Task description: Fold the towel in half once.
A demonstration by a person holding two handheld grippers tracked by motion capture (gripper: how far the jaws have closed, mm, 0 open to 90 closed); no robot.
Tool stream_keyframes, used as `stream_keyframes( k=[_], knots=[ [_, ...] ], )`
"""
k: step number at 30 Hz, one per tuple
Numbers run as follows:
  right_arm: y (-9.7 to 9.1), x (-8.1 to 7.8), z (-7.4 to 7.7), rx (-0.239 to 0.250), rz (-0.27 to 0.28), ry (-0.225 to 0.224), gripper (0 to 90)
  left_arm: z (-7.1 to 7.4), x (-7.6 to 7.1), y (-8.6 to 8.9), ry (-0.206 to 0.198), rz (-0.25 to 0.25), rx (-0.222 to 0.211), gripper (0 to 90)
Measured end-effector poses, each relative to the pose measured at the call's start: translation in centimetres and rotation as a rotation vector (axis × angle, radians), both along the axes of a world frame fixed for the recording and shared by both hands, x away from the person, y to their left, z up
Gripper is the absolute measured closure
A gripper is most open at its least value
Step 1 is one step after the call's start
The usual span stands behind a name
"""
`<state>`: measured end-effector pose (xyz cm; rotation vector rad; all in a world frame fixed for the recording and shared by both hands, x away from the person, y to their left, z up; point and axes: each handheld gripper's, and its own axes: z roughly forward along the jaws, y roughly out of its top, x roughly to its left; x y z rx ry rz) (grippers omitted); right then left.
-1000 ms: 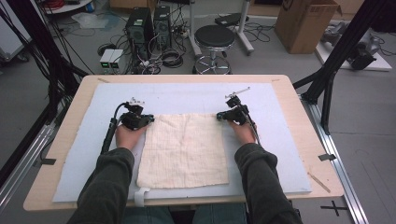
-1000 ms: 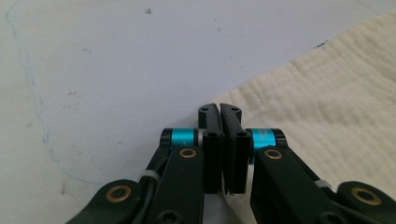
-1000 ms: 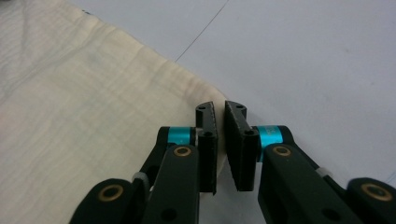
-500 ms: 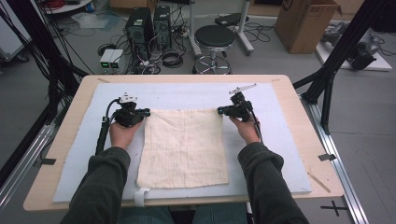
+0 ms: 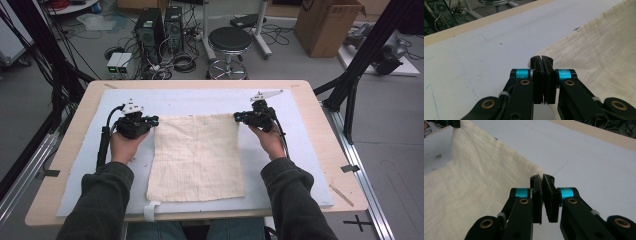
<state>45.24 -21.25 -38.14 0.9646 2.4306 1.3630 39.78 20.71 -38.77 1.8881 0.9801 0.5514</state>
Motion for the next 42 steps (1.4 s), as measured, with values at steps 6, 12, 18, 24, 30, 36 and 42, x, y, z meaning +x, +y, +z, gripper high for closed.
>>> stream_keyframes(
  k=[6, 12, 18, 24, 30, 36, 42],
  knots=[
    [-0.3, -1.0, -0.5, 0.006, 0.014, 0.014, 86.0, -0.2, -1.2, 0.0, -0.002, -0.019, -0.002, 87.7],
    [-0.6, -1.9, -0.3, 0.008, 0.040, 0.017, 85.9, -0.3, -2.2, 0.2, -0.004, -0.042, -0.001, 87.7],
    [-0.3, -3.0, 0.5, 0.013, 0.071, -0.001, 85.9, 0.5, -3.4, 0.3, -0.041, -0.073, 0.026, 87.7],
    [-0.3, -3.9, 1.0, 0.002, 0.105, -0.007, 85.8, 0.7, -4.3, 0.7, -0.056, -0.082, 0.011, 87.7],
    [-0.5, -5.0, 0.5, 0.001, 0.124, -0.005, 85.8, 0.2, -5.5, 1.2, -0.055, -0.094, 0.000, 87.7],
    [-0.7, -6.5, -0.1, -0.010, 0.144, 0.003, 85.8, -0.3, -6.9, 1.4, -0.061, -0.119, 0.008, 87.7],
    [-0.9, -8.1, -0.6, -0.023, 0.163, -0.008, 85.8, -1.0, -8.4, 1.6, -0.061, -0.134, 0.019, 87.7]
  ],
)
